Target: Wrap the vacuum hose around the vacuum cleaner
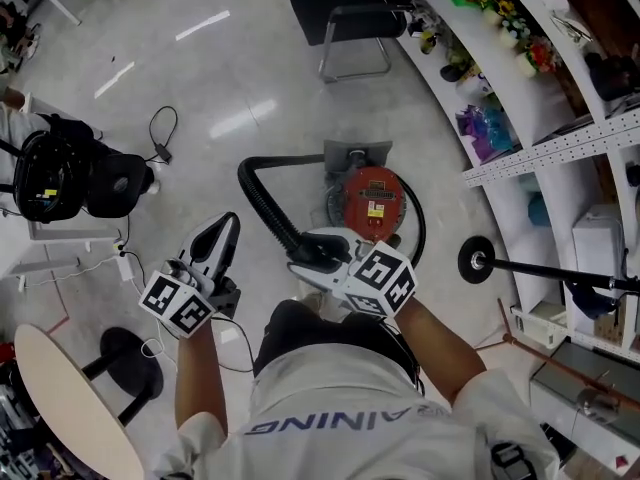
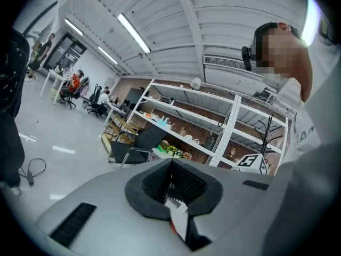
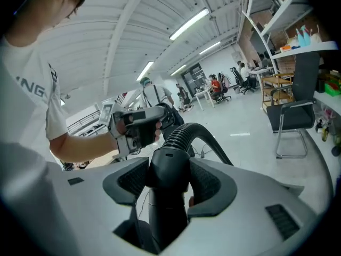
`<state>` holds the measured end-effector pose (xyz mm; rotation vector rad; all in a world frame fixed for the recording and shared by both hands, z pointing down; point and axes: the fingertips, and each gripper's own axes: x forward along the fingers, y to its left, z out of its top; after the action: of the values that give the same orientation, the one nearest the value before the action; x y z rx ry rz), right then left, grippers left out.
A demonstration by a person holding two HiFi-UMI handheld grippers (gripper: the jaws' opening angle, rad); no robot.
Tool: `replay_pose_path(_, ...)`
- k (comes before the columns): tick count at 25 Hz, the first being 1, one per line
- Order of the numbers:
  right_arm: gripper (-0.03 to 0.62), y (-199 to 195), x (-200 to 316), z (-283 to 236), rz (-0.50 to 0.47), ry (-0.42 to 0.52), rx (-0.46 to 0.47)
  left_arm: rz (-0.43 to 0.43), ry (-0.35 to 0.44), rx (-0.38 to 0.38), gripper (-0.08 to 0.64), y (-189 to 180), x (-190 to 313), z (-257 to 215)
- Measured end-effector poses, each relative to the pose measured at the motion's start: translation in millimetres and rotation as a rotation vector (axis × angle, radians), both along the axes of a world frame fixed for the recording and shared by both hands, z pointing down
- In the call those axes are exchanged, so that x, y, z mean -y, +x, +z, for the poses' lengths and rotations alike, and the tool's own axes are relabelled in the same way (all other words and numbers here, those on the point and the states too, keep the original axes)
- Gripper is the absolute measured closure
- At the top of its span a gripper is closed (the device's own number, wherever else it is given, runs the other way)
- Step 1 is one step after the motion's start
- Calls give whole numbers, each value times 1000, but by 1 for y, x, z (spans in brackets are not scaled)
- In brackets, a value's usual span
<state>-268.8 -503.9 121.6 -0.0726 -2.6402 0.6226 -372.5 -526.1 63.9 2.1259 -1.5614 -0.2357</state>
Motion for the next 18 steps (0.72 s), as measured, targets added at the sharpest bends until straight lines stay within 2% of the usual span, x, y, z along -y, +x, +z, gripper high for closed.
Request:
replay_pose_path(5, 352, 43, -52, 16, -17, -7, -32, -9, -4, 34, 543, 23, -29, -10)
replay_pose_path(10, 353, 100, -115, 34, -43, 3, -71, -1, 9, 41, 543, 75, -68, -20)
replay_pose_path(13, 353, 132, -153, 37, -61, -30, -60, 11, 25, 57, 543, 108, -92, -29)
replay_pose_path(18, 353, 165, -226, 35, -149, -35, -28, 15, 51, 69, 543, 142, -142, -39)
